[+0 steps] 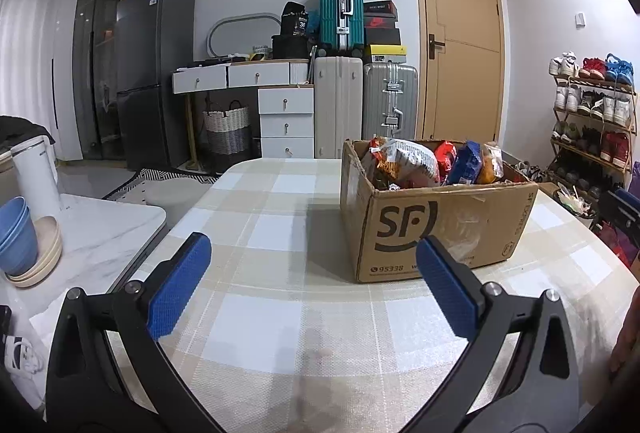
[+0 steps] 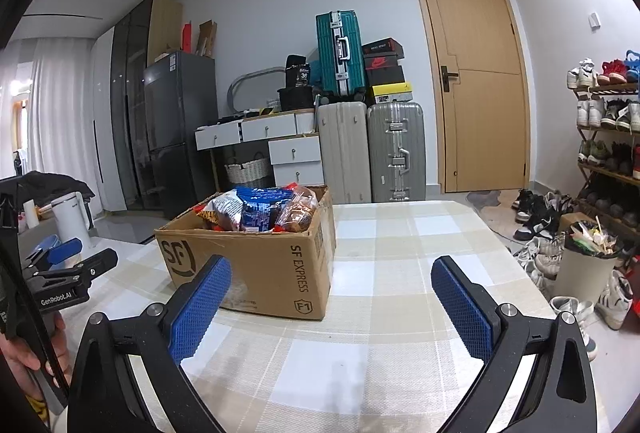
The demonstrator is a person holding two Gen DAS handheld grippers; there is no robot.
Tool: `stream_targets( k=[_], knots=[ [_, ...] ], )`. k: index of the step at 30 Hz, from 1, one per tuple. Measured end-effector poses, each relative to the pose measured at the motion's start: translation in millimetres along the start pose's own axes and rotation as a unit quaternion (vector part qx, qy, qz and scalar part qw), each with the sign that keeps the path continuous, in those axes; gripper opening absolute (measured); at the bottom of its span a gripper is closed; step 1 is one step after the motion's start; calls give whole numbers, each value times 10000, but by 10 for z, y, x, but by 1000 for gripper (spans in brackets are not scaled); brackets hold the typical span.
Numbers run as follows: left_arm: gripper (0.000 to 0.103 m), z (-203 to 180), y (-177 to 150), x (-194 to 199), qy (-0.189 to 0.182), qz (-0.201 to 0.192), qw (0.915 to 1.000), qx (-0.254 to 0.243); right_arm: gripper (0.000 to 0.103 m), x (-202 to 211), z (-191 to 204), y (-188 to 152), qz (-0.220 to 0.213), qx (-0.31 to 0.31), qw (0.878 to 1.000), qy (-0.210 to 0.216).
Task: Organize snacks
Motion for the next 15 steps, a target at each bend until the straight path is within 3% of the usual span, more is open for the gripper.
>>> stream_targets(
  k=[15],
  knots=[
    [102,-43,30,-151,52,10,10000,32,102,92,79,33,-49,157,9999,20]
  ],
)
Point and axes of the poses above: each gripper's, at about its wrist camera, not at the fingertips, and x roughly against the way its jaws point, z to its left, y to its top, the point moved 4 cm from there along -x, roughly the way its jaws point, and after that the axes turned 7 degrees about -x, right-handed, at the moved point
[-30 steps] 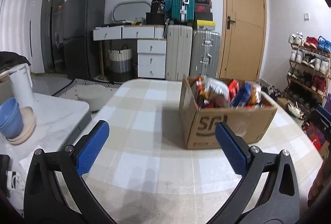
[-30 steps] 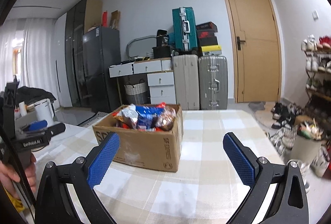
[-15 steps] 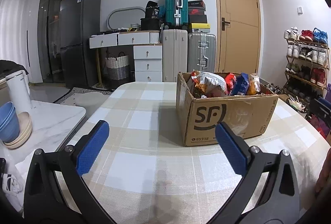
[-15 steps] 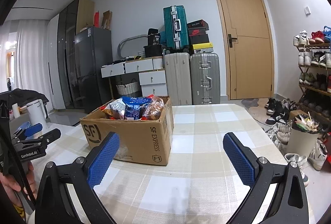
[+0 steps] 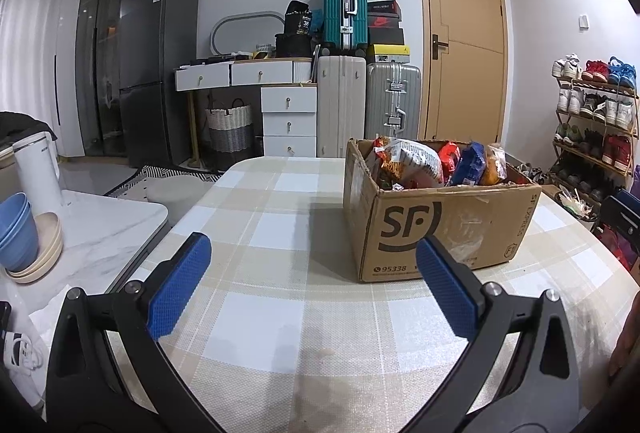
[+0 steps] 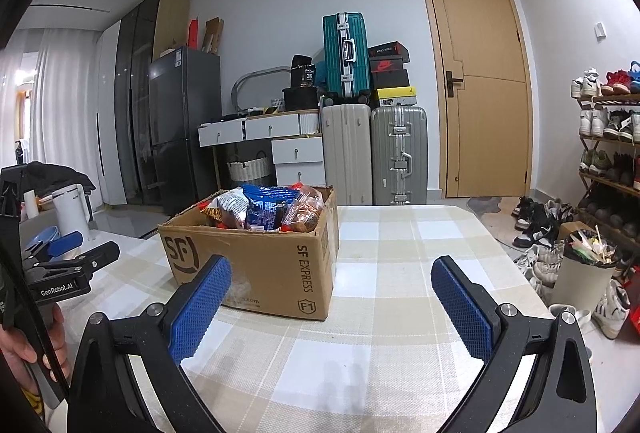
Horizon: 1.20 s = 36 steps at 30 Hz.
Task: Organize snacks
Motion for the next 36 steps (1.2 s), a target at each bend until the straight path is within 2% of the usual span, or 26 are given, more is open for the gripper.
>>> stream_targets(
  k=[36],
  knots=[
    [102,-6,-21,-12,4,-25,10000,20,102,25,2,8,-23,-21,10000,-3]
  ],
)
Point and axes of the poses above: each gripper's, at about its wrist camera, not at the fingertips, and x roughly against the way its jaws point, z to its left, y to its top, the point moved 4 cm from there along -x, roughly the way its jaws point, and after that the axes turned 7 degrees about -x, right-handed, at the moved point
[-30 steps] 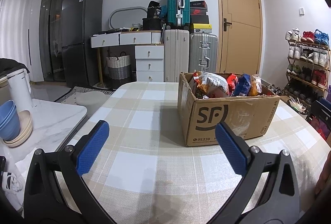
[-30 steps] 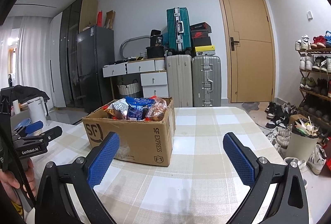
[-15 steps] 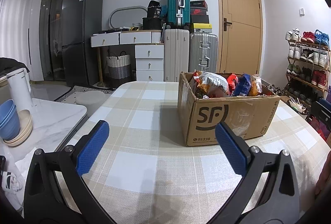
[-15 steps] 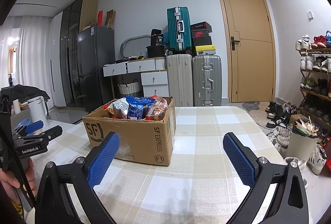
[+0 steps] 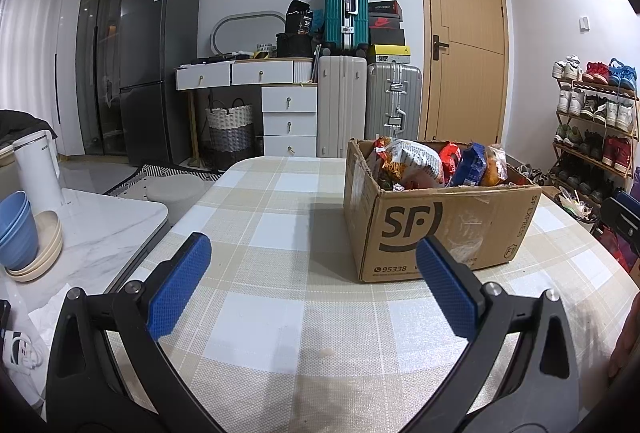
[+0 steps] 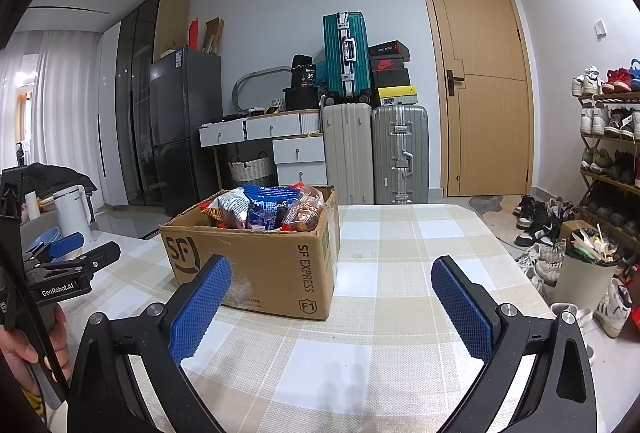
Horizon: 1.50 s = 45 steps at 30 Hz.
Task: Organize snacks
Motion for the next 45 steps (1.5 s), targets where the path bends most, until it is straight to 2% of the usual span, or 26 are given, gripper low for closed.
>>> stream_targets(
  k=[7,19,45],
  knots=[
    [102,-16,7,-16,-44,-54,10000,-23,102,-2,0,-1,7,0,10000,1],
    [102,-37,25,69,110,-48,9999,31,102,2,-1,3,0,-1,10000,5],
    [102,-74,28,157,73,-78,9999,22,102,3,-4,1,8,3,10000,4]
  ],
)
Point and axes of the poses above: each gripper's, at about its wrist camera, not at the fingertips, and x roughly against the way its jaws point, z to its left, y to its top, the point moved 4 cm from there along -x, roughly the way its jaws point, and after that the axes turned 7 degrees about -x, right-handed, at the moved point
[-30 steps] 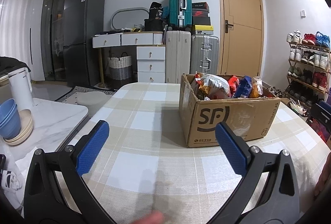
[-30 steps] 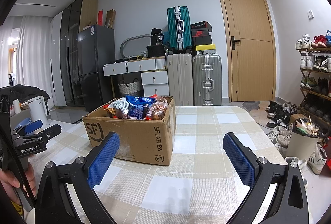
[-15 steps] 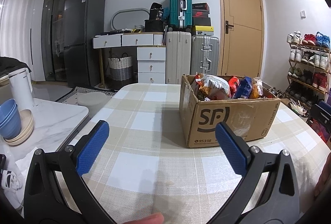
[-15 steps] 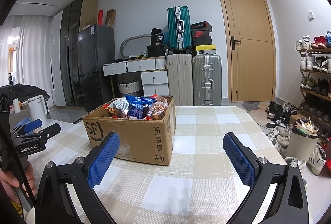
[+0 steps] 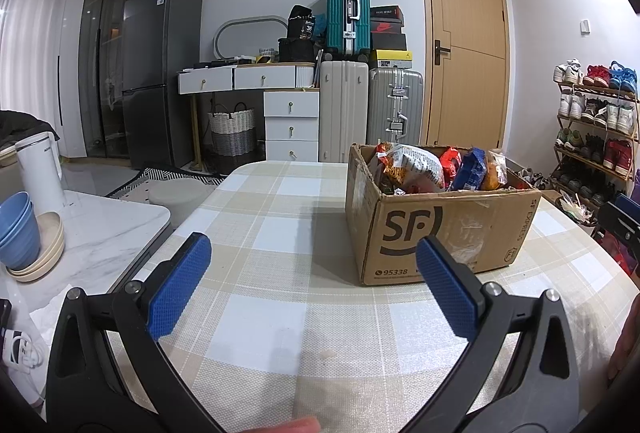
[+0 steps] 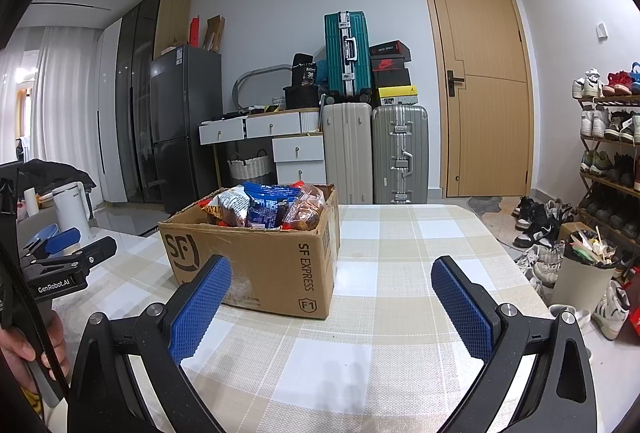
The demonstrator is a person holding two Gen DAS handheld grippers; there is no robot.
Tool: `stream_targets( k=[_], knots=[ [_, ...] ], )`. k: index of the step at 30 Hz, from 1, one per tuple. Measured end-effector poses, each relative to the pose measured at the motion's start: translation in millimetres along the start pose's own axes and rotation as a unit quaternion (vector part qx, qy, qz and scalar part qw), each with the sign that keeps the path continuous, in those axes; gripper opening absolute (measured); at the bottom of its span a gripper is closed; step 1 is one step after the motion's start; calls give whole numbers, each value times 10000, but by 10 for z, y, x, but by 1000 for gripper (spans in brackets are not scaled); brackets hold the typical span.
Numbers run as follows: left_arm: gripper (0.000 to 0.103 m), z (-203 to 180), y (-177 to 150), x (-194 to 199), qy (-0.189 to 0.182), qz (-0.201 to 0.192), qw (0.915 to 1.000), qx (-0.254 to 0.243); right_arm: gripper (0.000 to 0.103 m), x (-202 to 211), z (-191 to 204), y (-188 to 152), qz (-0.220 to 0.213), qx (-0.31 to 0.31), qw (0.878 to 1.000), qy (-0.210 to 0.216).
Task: Organize snacks
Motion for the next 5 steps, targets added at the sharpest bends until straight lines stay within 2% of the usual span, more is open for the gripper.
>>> stream_targets(
  k=[5],
  knots=[
    [102,23,-2,102,-16,-12,10000,-3,102,0,2,3,6,6,10000,-1]
  ],
)
Point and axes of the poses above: each gripper's, at about its wrist camera, not at the fingertips, and x roughly against the way its jaws point, z to its left, y to its top, the point moved 4 cm from there along -x, roughly the way its jaws point, and after that the axes turned 7 degrees about -x, right-handed, at the moved point
